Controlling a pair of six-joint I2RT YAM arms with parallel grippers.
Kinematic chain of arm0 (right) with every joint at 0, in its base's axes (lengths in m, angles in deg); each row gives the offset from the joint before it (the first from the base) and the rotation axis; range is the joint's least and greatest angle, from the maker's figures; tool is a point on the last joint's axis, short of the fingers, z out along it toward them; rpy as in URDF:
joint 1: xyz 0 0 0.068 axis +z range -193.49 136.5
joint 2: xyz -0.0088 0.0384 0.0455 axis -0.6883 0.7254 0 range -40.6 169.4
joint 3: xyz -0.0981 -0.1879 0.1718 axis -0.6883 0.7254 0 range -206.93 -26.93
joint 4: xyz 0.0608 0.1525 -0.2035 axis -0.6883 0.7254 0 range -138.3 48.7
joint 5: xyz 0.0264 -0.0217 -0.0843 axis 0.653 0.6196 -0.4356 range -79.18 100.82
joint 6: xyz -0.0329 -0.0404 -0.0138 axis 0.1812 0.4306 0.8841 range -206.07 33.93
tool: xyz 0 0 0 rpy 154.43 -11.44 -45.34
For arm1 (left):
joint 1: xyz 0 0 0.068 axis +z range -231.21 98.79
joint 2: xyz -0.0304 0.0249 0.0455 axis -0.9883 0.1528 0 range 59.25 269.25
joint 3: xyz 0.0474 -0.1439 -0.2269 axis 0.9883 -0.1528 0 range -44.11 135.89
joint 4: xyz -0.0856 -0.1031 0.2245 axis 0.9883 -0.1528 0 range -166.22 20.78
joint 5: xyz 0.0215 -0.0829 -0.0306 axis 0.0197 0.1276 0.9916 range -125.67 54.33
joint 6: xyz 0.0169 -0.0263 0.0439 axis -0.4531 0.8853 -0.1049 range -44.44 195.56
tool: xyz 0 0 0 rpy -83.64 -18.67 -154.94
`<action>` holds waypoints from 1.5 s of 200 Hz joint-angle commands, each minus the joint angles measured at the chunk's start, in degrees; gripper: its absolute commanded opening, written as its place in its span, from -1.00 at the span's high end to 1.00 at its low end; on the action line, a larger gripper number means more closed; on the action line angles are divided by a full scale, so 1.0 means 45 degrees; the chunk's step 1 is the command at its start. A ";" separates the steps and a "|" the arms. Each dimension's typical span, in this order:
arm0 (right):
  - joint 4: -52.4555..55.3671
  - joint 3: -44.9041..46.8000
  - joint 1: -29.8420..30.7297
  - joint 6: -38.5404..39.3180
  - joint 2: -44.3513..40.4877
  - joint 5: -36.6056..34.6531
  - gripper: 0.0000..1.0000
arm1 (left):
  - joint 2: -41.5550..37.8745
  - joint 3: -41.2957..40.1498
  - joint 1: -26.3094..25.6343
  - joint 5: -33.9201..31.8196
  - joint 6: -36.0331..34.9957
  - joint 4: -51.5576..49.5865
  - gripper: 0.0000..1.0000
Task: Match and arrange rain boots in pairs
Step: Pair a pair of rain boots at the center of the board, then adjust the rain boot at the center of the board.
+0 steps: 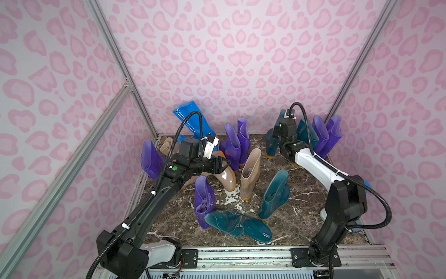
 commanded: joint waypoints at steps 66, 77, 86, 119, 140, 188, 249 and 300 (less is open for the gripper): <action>-0.0612 0.2435 -0.1456 0.0148 -0.1993 0.1134 1.00 | 0.0281 0.0111 0.0007 0.0103 -0.0106 0.0193 -0.30; -0.0494 0.2676 -0.1578 -0.0008 -0.2085 0.1357 1.00 | 0.0302 0.0115 0.0001 0.0117 -0.0104 0.0195 -0.30; -0.0300 0.2759 -0.1608 -0.0013 -0.2202 0.1289 1.00 | 0.0303 0.0095 -0.0006 0.0094 -0.0121 0.0194 -0.30; -0.0169 0.2976 -0.1598 -0.0086 -0.2506 0.1452 0.88 | 0.0264 0.0119 0.0004 0.0002 -0.0189 0.0173 -0.30; 0.0244 0.2763 -0.1565 -0.0130 -0.2746 0.1627 0.37 | 0.0224 0.0145 -0.0006 -0.0168 -0.0327 0.0088 -0.30; 0.0529 0.2924 -0.0610 0.0279 -0.4276 0.1739 -0.05 | -0.0066 0.0241 0.0004 -0.1207 -0.0846 0.0034 -0.34; 0.0452 0.2149 0.1629 0.0498 -0.4712 0.3234 -0.29 | 0.0664 0.1898 -0.0006 -0.2329 0.0164 -0.0179 -0.37; 0.0571 -0.0274 0.2702 0.0683 -0.1714 0.5832 -0.48 | 0.1547 0.2241 0.0026 -0.3190 0.0140 0.0152 -0.38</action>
